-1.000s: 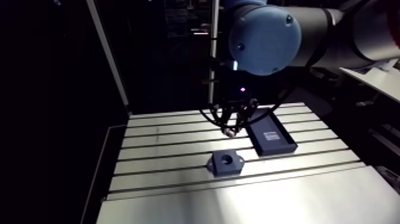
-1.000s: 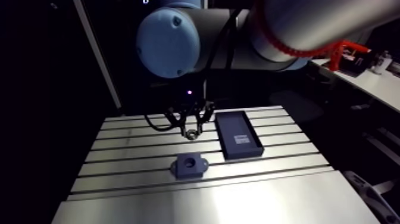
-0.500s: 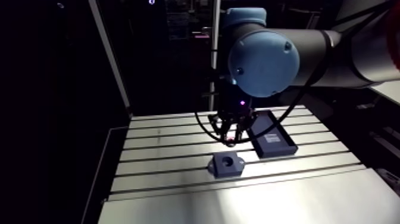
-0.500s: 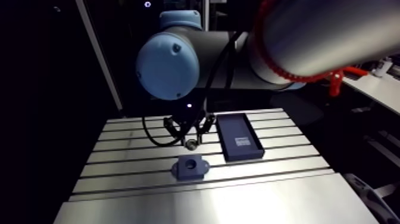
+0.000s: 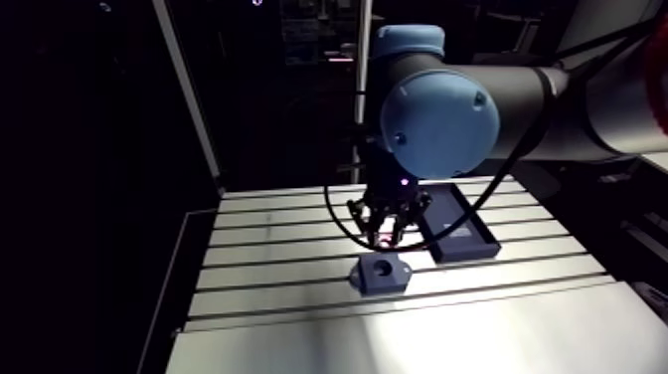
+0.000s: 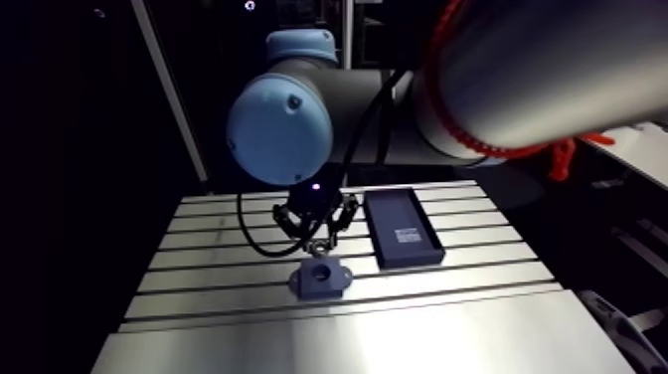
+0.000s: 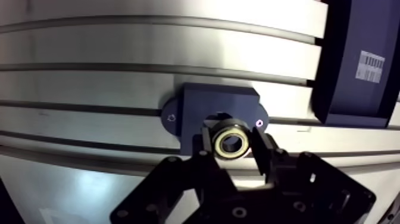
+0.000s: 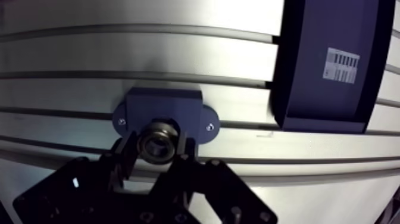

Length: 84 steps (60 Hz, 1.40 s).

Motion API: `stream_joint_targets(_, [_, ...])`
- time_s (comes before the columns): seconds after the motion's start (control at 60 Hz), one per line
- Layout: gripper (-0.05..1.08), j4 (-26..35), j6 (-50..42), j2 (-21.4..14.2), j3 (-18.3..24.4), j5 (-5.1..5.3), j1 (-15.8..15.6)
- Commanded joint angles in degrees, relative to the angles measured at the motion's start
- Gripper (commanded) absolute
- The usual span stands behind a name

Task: Pick up the bearing and press it into the housing until flush.

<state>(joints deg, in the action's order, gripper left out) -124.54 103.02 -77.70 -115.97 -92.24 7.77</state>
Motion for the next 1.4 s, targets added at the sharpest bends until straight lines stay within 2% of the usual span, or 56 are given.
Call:
stream_joint_targets(0.017, [0.69,-0.7,0.0,0.3,-0.8,0.0,0.0])
stream_joint_targets(0.8, [0.69,-1.6,0.0,1.5,-1.7,0.0,0.1])
stream_joint_targets(1.017, [0.69,-4.8,0.3,1.9,-3.0,0.0,0.1])
stream_joint_targets(1.4, [0.69,-4.8,0.3,2.0,-3.3,0.0,0.1])
